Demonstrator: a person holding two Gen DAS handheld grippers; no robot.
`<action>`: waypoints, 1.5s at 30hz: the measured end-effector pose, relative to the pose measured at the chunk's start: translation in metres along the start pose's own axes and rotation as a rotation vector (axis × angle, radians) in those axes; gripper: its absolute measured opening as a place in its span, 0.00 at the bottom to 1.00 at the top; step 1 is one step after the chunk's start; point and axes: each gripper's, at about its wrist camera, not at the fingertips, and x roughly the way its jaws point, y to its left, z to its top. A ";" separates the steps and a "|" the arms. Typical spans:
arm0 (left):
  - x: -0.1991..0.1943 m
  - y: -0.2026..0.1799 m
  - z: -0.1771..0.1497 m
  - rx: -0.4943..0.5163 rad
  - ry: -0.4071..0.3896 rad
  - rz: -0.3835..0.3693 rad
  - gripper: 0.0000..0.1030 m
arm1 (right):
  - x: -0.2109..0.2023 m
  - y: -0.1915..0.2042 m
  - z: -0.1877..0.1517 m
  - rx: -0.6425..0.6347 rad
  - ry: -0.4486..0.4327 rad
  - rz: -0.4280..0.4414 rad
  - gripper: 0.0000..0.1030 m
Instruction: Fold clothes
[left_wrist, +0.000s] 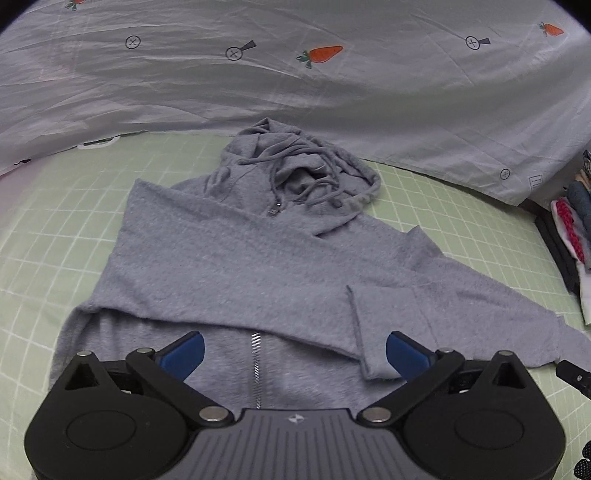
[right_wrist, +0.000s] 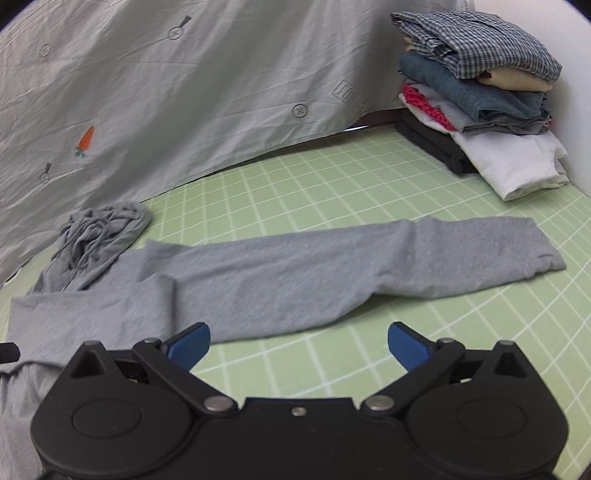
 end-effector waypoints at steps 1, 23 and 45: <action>0.004 -0.005 0.003 0.001 0.001 0.000 1.00 | 0.005 -0.004 0.004 0.002 -0.002 -0.001 1.00; 0.085 -0.035 0.021 0.064 0.120 -0.140 0.16 | 0.086 -0.013 0.023 -0.031 0.113 -0.050 1.00; 0.029 0.068 0.068 -0.097 -0.033 -0.093 0.06 | 0.083 -0.001 -0.001 -0.141 0.199 -0.084 1.00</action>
